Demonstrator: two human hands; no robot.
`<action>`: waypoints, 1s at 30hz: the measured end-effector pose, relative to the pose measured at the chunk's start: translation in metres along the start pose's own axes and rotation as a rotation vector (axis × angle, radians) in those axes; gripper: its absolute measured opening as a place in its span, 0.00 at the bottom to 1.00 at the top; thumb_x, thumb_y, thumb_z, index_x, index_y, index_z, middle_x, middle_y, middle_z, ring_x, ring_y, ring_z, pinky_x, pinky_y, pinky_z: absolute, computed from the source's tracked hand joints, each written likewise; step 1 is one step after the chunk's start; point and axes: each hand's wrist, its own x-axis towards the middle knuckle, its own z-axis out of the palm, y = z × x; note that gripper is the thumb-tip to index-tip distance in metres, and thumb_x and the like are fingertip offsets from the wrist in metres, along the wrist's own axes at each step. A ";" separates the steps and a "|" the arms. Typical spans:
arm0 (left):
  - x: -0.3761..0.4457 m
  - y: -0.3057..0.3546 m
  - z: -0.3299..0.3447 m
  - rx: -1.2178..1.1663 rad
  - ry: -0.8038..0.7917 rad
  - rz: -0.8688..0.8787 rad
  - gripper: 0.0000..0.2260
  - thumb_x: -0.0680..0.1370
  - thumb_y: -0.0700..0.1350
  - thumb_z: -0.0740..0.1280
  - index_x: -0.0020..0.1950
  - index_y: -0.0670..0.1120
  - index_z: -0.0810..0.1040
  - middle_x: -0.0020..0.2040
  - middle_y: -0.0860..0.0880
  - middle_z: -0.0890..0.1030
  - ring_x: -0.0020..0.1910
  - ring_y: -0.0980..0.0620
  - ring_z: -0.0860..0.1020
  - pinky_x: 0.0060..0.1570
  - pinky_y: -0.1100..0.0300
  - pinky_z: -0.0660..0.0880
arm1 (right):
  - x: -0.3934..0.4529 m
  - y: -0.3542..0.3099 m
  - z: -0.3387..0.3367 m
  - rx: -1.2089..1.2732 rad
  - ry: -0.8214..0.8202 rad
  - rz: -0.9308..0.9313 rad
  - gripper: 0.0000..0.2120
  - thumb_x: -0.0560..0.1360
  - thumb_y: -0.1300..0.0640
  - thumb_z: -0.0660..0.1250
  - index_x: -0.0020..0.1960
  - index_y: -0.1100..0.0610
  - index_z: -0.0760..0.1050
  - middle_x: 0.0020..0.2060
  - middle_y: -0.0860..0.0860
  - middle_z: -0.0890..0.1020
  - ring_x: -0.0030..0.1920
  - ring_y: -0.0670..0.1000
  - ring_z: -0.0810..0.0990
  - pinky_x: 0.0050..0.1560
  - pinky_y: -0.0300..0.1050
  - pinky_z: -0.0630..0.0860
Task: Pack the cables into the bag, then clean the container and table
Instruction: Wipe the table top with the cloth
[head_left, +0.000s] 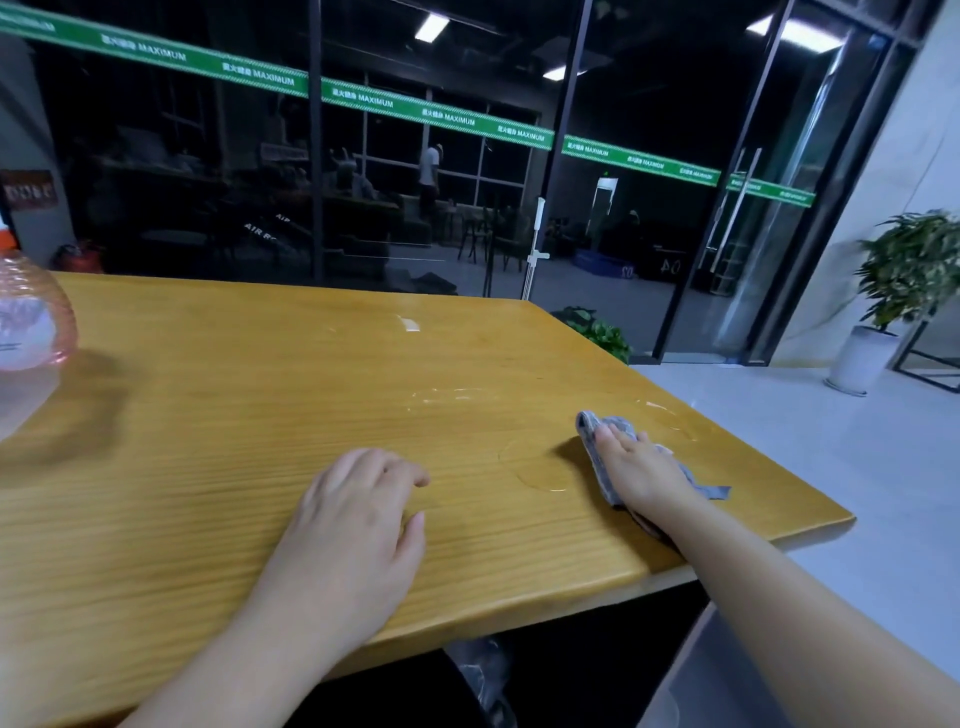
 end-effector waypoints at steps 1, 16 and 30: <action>0.000 0.000 -0.001 0.002 -0.004 0.004 0.14 0.72 0.53 0.55 0.52 0.52 0.75 0.49 0.57 0.75 0.54 0.53 0.73 0.53 0.54 0.73 | 0.000 -0.002 0.000 0.017 -0.013 -0.007 0.25 0.83 0.46 0.41 0.77 0.52 0.54 0.77 0.49 0.54 0.77 0.52 0.46 0.74 0.49 0.43; -0.004 0.001 -0.003 -0.050 -0.038 -0.026 0.10 0.75 0.48 0.63 0.56 0.51 0.75 0.53 0.57 0.75 0.58 0.54 0.71 0.58 0.54 0.70 | -0.013 -0.040 0.007 0.141 -0.180 -0.179 0.25 0.82 0.43 0.42 0.77 0.51 0.55 0.77 0.45 0.52 0.77 0.47 0.45 0.74 0.45 0.44; -0.004 0.001 -0.001 -0.001 0.005 -0.013 0.17 0.72 0.54 0.52 0.53 0.53 0.75 0.50 0.58 0.76 0.54 0.54 0.73 0.53 0.56 0.72 | 0.002 -0.048 0.031 -0.173 -0.187 -0.315 0.25 0.82 0.43 0.36 0.77 0.46 0.49 0.78 0.47 0.47 0.77 0.50 0.40 0.75 0.49 0.39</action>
